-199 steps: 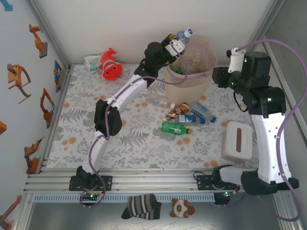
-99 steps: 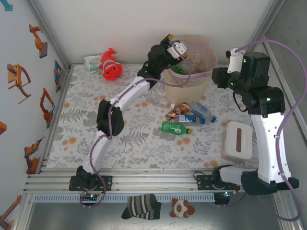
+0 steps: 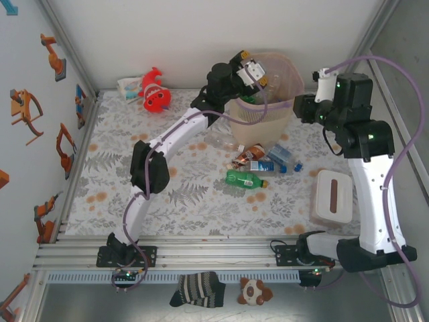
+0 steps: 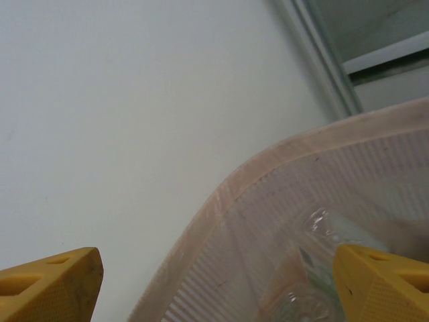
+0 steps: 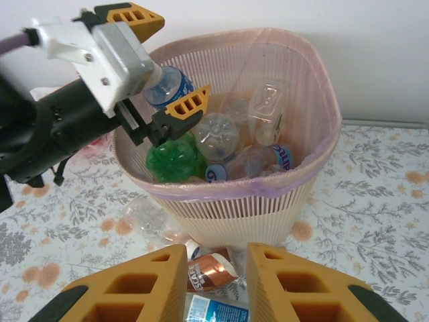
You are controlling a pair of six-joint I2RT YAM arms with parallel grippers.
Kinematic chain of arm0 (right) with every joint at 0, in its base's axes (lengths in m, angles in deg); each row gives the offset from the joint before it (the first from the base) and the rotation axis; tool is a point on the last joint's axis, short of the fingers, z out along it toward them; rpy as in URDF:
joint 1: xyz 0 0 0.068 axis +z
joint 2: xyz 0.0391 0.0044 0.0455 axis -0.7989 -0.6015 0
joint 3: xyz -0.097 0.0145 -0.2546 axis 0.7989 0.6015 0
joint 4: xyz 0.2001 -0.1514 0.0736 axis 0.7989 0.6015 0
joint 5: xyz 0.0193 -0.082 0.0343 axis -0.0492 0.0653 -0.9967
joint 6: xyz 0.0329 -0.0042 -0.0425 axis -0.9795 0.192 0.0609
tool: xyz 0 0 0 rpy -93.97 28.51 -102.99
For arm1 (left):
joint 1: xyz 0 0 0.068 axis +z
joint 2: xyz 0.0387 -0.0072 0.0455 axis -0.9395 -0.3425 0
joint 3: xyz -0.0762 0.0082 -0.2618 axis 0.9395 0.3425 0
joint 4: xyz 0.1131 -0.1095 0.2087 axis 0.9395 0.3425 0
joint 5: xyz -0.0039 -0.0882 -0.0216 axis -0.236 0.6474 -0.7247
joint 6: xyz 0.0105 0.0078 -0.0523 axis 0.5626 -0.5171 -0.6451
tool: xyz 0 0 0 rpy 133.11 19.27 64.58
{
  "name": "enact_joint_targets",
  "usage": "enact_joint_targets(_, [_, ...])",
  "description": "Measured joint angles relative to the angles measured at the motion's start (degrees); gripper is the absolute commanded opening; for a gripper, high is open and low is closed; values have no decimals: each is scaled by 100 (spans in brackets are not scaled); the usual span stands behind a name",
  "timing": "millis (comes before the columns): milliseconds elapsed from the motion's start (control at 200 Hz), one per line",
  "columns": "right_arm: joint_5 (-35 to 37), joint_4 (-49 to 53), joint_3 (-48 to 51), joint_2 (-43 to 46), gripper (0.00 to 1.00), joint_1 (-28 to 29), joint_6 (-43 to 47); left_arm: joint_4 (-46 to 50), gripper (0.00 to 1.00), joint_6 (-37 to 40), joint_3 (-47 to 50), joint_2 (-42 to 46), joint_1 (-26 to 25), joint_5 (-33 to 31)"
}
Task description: Put the plastic bottles in the bin
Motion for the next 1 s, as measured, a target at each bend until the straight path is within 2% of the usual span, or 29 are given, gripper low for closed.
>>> enact_joint_targets(185, [-188,-323,-2,-295,29,0,-87,365,87,-361,407,846,-33,282])
enact_joint_targets(496, [-741,-942,-240,-1416,30,0,-236,750,86,-833,1827,2540,24,-24])
enact_joint_targets(686, [-1156,-1427,-680,-2288,37,103,-317,920,86,-1250,3204,3512,238,-308])
enact_joint_targets(1001, [-1180,-2249,-1631,-3711,53,562,-236,1082,85,-1858,5119,5101,640,-603])
